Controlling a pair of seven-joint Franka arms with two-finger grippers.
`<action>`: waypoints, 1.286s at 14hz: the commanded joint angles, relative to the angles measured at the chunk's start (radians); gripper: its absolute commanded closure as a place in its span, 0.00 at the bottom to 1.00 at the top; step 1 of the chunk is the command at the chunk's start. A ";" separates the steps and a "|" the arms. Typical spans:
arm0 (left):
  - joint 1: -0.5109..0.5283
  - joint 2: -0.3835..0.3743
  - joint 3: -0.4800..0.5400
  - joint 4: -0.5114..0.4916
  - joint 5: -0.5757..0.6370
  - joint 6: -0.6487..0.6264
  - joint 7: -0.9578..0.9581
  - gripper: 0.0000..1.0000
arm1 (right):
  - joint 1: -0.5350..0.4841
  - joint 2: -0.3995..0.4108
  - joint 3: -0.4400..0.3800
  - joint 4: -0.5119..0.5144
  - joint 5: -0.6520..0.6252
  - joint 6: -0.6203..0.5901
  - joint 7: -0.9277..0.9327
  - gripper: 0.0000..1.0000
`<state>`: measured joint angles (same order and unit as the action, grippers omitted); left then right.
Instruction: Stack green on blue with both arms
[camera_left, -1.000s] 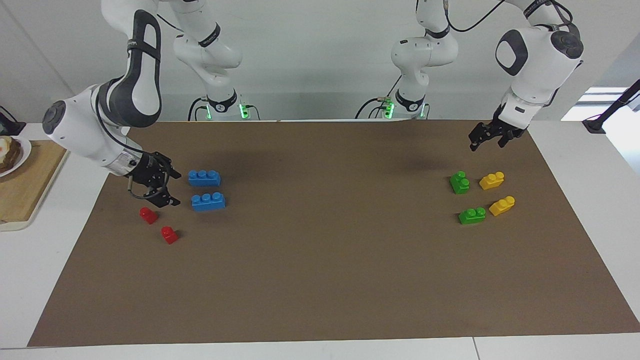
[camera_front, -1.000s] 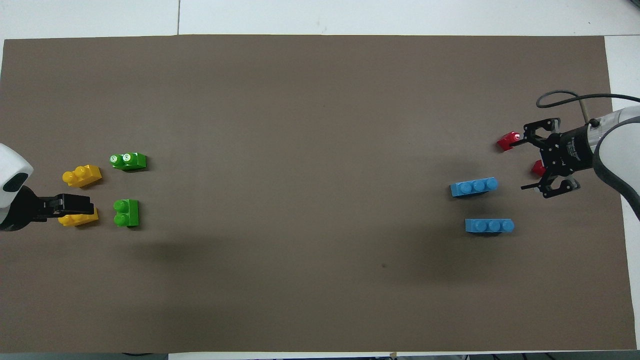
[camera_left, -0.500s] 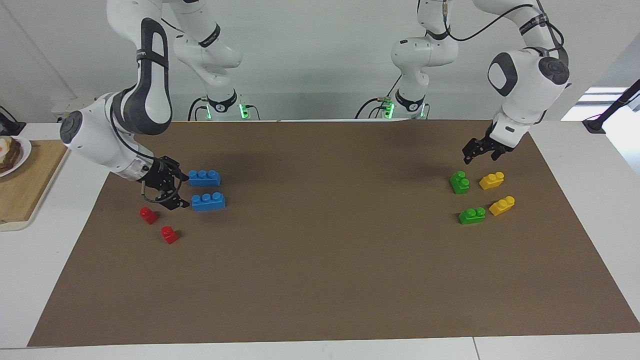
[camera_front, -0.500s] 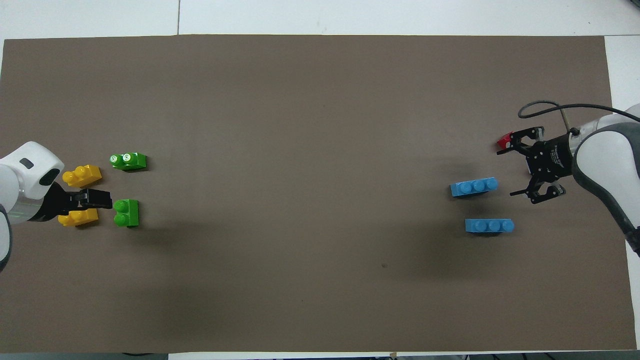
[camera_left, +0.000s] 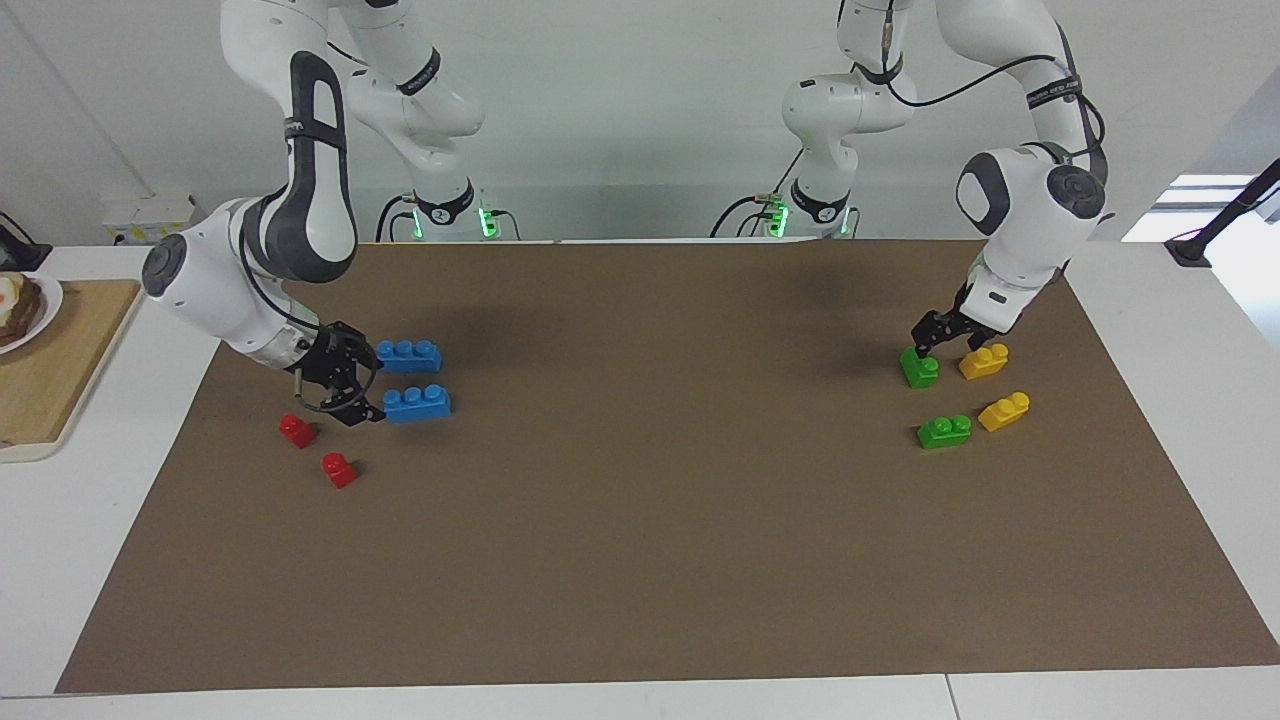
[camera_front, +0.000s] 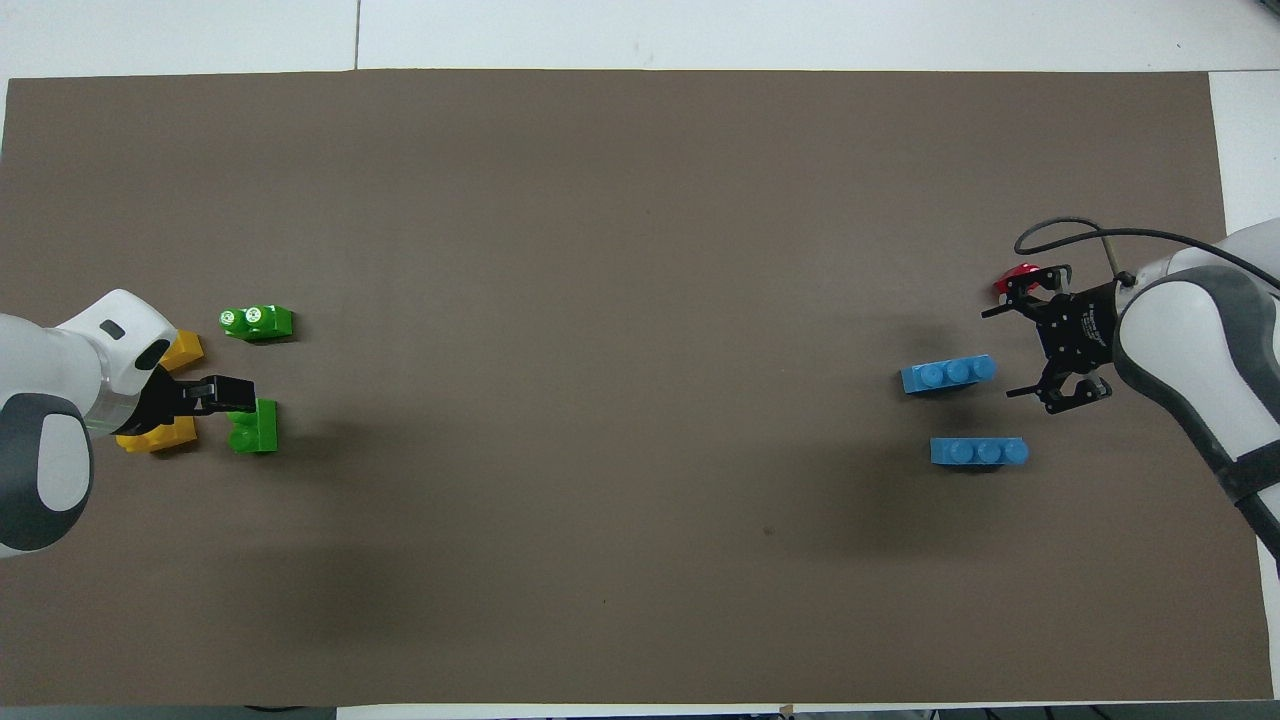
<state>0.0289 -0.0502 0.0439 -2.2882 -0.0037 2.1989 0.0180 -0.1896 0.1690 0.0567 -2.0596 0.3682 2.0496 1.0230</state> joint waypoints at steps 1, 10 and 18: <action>-0.026 0.023 0.007 -0.053 0.002 0.083 0.007 0.00 | 0.004 0.007 0.003 -0.033 0.044 0.029 -0.040 0.00; -0.026 0.029 0.007 -0.106 0.002 0.134 0.010 0.00 | -0.002 0.058 0.003 -0.071 0.048 0.090 -0.124 0.00; -0.027 0.059 0.007 -0.114 0.002 0.171 0.002 0.00 | -0.022 0.084 0.003 -0.073 0.089 0.107 -0.158 0.00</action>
<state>0.0128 -0.0055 0.0423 -2.3866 -0.0037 2.3269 0.0189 -0.1880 0.2520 0.0525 -2.1229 0.4169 2.1361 0.9058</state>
